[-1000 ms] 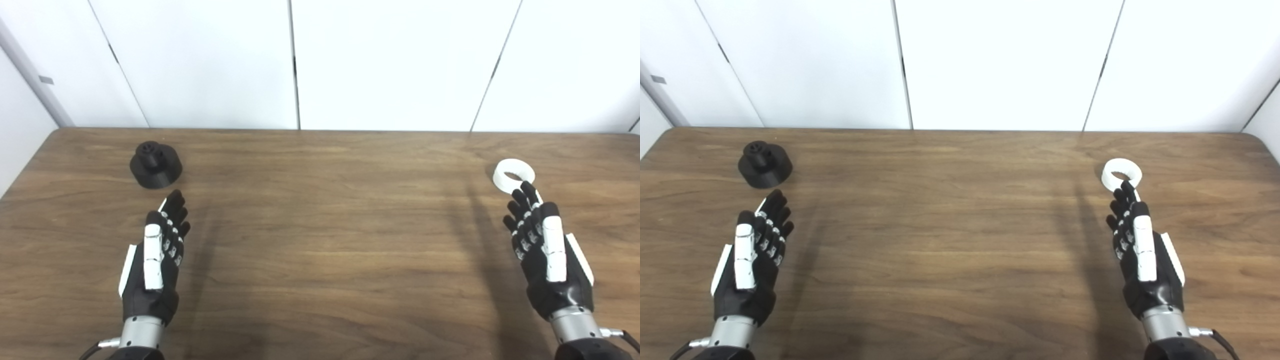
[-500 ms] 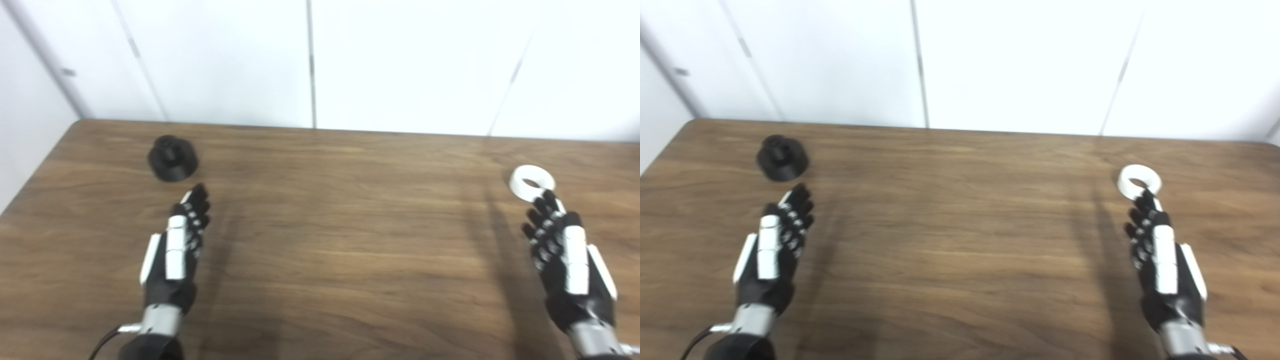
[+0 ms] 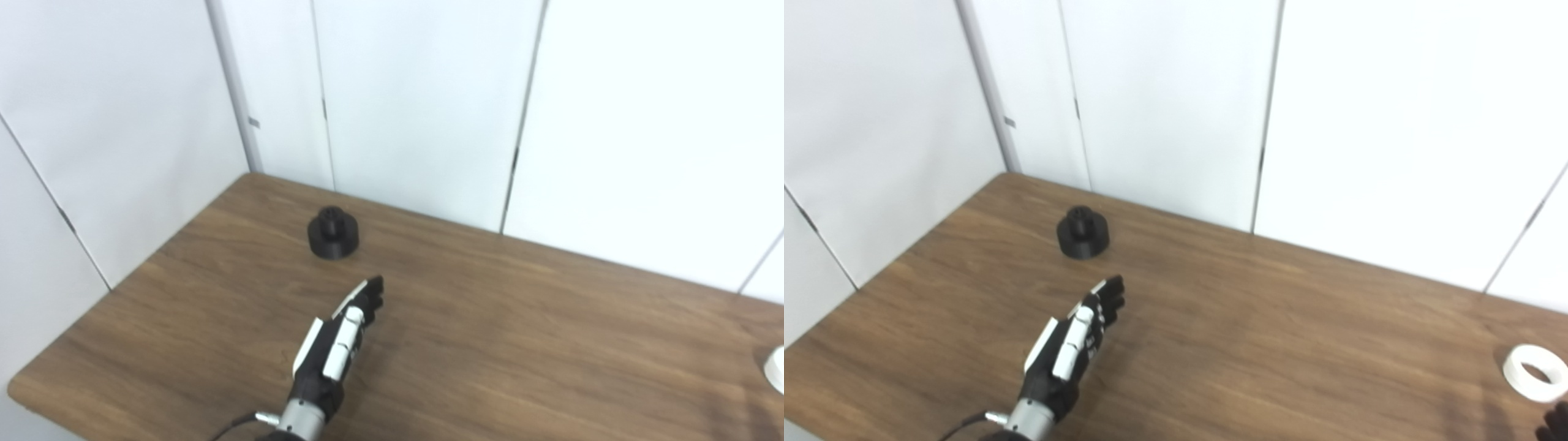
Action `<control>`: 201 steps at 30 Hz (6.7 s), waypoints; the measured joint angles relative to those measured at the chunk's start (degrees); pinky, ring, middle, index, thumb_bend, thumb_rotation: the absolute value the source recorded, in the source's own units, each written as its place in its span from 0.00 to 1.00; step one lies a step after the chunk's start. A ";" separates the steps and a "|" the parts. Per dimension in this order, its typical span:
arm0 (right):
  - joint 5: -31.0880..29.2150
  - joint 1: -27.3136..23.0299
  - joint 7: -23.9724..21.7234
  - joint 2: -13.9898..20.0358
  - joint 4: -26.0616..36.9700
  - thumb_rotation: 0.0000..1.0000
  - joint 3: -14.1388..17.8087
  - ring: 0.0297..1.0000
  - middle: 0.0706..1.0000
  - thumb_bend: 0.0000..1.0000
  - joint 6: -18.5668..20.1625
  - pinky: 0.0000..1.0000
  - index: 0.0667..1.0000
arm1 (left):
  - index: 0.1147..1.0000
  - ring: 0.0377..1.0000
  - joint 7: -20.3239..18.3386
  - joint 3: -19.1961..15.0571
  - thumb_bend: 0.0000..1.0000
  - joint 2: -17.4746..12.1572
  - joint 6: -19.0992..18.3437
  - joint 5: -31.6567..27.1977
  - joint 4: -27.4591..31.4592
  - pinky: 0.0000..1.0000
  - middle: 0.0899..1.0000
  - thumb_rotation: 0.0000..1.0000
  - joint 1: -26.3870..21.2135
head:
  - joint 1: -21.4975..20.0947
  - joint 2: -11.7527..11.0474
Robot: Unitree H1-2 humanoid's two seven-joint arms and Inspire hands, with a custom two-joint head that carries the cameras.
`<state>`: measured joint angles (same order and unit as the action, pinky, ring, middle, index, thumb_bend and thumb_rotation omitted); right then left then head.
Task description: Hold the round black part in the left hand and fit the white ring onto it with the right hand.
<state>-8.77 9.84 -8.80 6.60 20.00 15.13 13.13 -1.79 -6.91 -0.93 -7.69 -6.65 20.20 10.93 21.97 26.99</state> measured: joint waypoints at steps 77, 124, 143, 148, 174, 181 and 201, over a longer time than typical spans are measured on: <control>3.35 1.46 -1.56 0.77 -2.08 0.98 -0.62 0.92 0.90 0.72 -4.95 0.92 0.90 | 0.81 0.96 5.76 3.28 1.00 -26.56 -12.59 48.69 -29.45 1.00 0.91 0.57 -24.72 | -3.95 2.46; 5.82 1.77 0.04 0.70 0.27 1.00 -2.51 0.95 0.91 0.76 -4.70 1.00 0.93 | 0.83 0.97 2.96 13.75 1.00 -30.57 -9.69 38.77 -50.04 0.97 0.94 0.53 -40.56 | -5.71 3.34; 5.85 1.81 0.51 0.67 0.88 1.00 -2.92 0.94 0.92 0.73 -4.77 0.94 0.94 | 0.84 0.99 1.79 16.85 1.00 -30.44 -8.39 38.07 -54.16 1.00 0.95 0.53 -44.27 | -6.15 3.69; 6.07 1.84 0.54 0.67 0.88 1.00 -3.07 0.94 0.91 0.74 -4.86 0.97 0.93 | 0.84 0.99 1.38 17.42 1.00 -30.08 -9.41 38.06 -54.21 1.00 0.95 0.52 -44.43 | -6.41 3.69; 6.40 1.91 0.78 0.60 1.36 1.00 -3.42 0.94 0.91 0.72 -4.81 0.96 0.94 | 0.48 0.88 6.44 18.28 0.73 -28.62 -8.91 38.17 -59.69 0.90 0.80 0.16 -46.35 | -6.68 4.04; 6.45 1.93 0.80 0.61 1.37 1.00 -3.43 0.93 0.90 0.69 -4.82 0.96 0.93 | 0.41 0.75 11.30 16.81 0.52 -27.78 -7.00 37.61 -62.66 0.73 0.66 0.05 -47.07 | -6.59 4.13; 8.12 2.01 0.81 0.57 2.57 1.00 -4.73 0.98 0.96 0.72 -4.81 1.00 0.98 | 0.41 0.86 8.05 16.12 0.52 -27.81 -7.97 36.01 -48.70 0.95 0.71 0.05 -41.36 | -10.54 6.76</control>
<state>-0.65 11.85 -8.00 7.17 22.57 10.40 8.33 6.25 9.20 -28.74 -15.66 29.36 -28.50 -30.43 11.43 33.74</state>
